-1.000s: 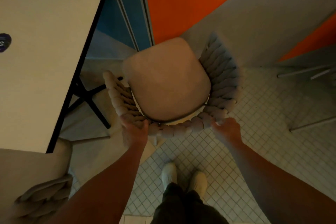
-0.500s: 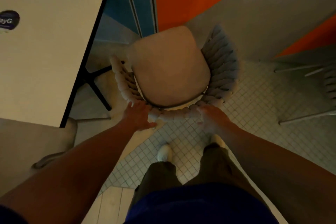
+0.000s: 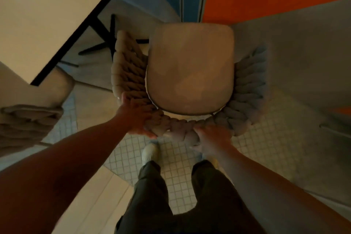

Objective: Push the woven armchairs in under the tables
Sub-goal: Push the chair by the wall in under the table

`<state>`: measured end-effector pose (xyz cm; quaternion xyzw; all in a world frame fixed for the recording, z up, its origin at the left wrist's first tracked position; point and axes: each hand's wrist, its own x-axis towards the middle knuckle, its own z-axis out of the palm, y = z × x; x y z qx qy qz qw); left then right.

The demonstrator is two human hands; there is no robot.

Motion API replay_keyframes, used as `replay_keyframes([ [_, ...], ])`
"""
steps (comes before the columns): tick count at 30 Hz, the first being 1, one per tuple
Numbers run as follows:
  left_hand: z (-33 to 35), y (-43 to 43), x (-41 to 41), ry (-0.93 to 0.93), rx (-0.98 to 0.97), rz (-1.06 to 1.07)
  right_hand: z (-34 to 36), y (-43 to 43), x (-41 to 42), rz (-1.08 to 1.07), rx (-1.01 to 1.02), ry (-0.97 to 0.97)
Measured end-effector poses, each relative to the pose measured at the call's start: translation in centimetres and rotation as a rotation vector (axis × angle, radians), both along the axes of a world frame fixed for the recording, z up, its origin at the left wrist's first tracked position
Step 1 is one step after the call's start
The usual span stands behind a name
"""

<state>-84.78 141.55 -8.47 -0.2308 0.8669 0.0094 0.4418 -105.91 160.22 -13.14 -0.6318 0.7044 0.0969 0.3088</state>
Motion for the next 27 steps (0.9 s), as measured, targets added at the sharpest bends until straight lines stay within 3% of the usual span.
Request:
replay_keyframes([
  [5,-1.0,0.0,1.0,0.099,-0.041,0.022,0.2,0.1,-1.0,0.137,-0.179,0.015],
  [10,-1.6,0.7,1.0,0.112,-0.061,0.040,-0.1,0.0,-2.0,0.183,-0.071,-0.010],
  [17,-1.4,4.3,-0.3,0.107,-0.036,0.233,0.2,-0.3,-5.6,0.316,0.049,0.057],
  [27,-4.0,8.7,-3.8,0.190,-0.056,0.472,-1.8,-2.2,-12.0,0.387,-0.090,0.231],
])
